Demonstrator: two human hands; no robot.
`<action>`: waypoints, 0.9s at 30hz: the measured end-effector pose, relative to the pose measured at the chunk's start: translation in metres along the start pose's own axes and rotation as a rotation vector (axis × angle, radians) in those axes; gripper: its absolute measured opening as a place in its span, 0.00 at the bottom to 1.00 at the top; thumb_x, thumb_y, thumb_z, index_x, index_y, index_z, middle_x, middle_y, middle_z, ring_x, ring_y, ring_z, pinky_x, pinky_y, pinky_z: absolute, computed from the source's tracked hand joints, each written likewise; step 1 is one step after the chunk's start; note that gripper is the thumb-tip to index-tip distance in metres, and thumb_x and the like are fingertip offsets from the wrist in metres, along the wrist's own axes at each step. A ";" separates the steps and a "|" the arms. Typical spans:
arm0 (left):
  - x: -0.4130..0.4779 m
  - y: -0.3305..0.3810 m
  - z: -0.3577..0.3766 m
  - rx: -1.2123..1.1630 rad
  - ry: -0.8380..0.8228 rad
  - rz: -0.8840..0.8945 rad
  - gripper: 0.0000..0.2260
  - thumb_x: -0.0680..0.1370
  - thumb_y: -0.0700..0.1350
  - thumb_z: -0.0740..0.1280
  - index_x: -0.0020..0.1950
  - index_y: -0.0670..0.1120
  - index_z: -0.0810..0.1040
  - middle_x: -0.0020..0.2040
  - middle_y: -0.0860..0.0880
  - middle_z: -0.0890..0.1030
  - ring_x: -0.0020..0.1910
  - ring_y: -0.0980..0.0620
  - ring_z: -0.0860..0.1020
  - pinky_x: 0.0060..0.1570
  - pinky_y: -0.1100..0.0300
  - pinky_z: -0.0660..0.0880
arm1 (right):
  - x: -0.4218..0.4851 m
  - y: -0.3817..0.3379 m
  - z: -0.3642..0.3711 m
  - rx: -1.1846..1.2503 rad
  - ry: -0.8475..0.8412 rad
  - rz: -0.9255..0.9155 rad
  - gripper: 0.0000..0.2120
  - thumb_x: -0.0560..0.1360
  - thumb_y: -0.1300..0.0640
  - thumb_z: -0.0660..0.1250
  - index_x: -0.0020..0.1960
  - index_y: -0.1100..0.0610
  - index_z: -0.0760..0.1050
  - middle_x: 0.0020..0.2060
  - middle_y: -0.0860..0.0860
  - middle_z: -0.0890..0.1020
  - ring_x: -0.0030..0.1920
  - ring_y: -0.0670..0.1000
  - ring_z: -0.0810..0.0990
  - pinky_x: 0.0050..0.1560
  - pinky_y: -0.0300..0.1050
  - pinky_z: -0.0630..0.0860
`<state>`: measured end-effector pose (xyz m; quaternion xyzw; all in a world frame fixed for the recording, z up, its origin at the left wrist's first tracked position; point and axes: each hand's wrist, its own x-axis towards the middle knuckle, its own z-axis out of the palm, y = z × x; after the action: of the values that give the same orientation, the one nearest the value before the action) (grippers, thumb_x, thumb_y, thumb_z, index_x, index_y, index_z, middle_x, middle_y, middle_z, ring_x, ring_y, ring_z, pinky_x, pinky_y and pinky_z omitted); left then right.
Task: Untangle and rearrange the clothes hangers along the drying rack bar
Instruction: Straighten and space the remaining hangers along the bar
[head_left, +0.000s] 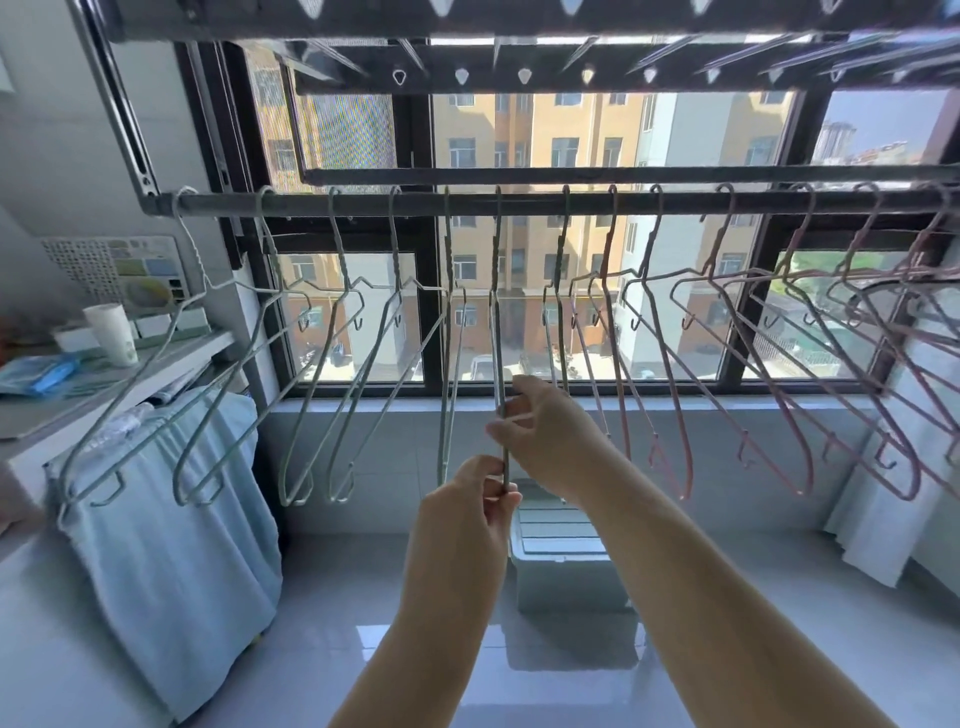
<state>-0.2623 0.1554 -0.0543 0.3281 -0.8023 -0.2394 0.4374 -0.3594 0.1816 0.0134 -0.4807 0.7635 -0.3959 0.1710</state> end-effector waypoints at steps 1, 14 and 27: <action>-0.001 0.000 0.000 -0.003 -0.004 -0.004 0.10 0.72 0.45 0.70 0.51 0.49 0.77 0.40 0.56 0.82 0.36 0.64 0.78 0.39 0.82 0.68 | -0.003 0.001 -0.004 -0.094 0.054 -0.036 0.19 0.76 0.55 0.64 0.66 0.56 0.65 0.60 0.52 0.75 0.57 0.51 0.75 0.56 0.45 0.73; -0.005 0.036 0.013 -0.032 -0.008 0.137 0.19 0.69 0.44 0.73 0.58 0.49 0.76 0.46 0.57 0.76 0.29 0.63 0.75 0.37 0.82 0.68 | -0.010 0.037 -0.029 0.178 0.031 0.084 0.33 0.73 0.64 0.66 0.72 0.49 0.56 0.59 0.54 0.74 0.52 0.52 0.78 0.54 0.50 0.79; -0.017 0.049 0.040 -0.162 0.020 -0.023 0.19 0.69 0.38 0.71 0.52 0.55 0.69 0.46 0.63 0.72 0.38 0.65 0.78 0.41 0.78 0.72 | -0.009 0.047 -0.036 0.401 -0.013 0.044 0.37 0.71 0.68 0.68 0.73 0.52 0.56 0.51 0.50 0.78 0.48 0.52 0.82 0.52 0.50 0.80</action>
<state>-0.3055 0.2049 -0.0509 0.3031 -0.7721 -0.3051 0.4678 -0.4060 0.2160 -0.0016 -0.4225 0.6787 -0.5332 0.2768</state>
